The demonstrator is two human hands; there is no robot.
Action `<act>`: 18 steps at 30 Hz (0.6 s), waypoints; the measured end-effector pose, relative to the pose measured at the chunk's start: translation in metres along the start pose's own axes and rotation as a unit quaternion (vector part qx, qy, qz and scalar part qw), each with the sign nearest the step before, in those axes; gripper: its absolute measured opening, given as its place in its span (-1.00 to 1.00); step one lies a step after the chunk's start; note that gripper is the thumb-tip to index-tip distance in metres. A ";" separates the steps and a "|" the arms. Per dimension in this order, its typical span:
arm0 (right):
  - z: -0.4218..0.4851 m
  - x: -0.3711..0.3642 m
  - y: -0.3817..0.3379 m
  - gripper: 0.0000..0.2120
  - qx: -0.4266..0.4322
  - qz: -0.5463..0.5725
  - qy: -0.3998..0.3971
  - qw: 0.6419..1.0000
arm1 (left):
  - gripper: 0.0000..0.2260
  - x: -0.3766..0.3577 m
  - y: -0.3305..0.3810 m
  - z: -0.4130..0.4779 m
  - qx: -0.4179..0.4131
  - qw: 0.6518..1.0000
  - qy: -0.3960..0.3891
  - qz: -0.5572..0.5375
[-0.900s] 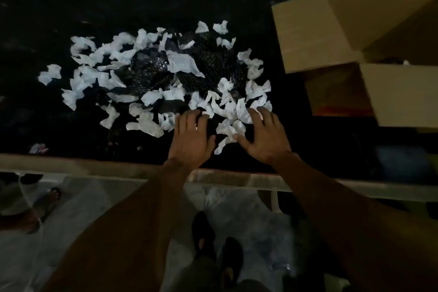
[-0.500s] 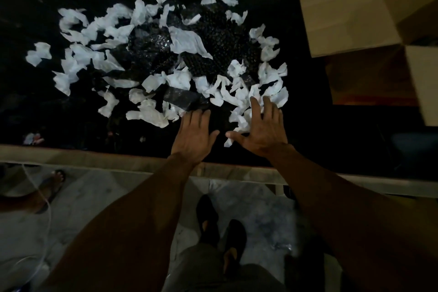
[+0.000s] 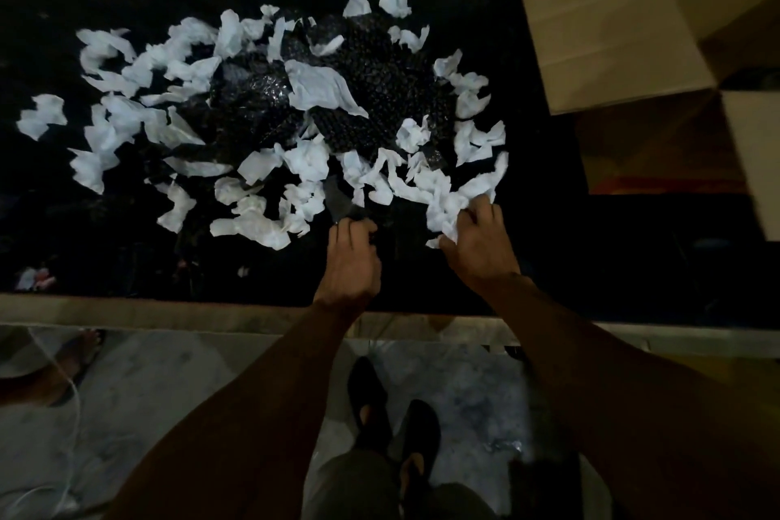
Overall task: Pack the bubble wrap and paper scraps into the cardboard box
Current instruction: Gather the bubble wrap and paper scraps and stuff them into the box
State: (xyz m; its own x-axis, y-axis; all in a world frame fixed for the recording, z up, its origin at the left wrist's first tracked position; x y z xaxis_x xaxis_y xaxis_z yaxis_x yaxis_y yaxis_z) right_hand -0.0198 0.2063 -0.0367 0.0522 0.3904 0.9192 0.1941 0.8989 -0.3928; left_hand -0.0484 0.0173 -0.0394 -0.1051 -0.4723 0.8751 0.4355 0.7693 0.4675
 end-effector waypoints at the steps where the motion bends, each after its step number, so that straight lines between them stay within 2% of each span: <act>1: 0.000 0.001 0.004 -0.59 -0.007 0.016 -0.009 1.000 | -0.62 0.002 0.001 0.003 0.040 0.998 -0.013 -0.042; 3: 0.002 0.004 0.007 -0.53 -0.004 0.037 -0.011 0.999 | -0.39 0.001 -0.002 0.010 0.123 0.988 -0.047 -0.081; 4: 0.003 0.007 0.007 -0.52 0.002 0.044 -0.005 0.999 | -0.36 0.000 -0.003 0.014 0.138 0.986 -0.056 -0.071; 9: 0.011 0.017 0.006 -0.62 -0.006 0.078 0.008 0.997 | -0.66 -0.002 -0.002 0.020 0.104 0.994 -0.016 0.018; 15: -0.001 0.011 0.007 -0.34 0.020 -0.029 0.007 0.999 | -0.85 -0.005 -0.005 0.017 0.072 0.995 0.040 0.053; 18: -0.005 0.011 0.005 -0.28 0.020 -0.020 0.028 0.999 | -0.89 -0.005 -0.005 0.020 0.044 0.997 0.019 0.058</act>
State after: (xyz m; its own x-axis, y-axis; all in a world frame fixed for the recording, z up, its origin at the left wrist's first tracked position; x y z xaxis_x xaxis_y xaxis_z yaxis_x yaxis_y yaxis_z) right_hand -0.0131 0.2139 -0.0288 0.0994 0.3428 0.9341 0.1574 0.9215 -0.3549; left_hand -0.0681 0.0242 -0.0434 -0.0243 -0.3933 0.9191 0.3616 0.8537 0.3748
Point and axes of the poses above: each hand's wrist, its own z-axis towards the middle knuckle, its own x-axis out of the back of the hand, y = z × x, the point moved 4 cm from there along z, towards the middle knuckle, and after that the axes turned 6 degrees about z, right-handed, at the moved point
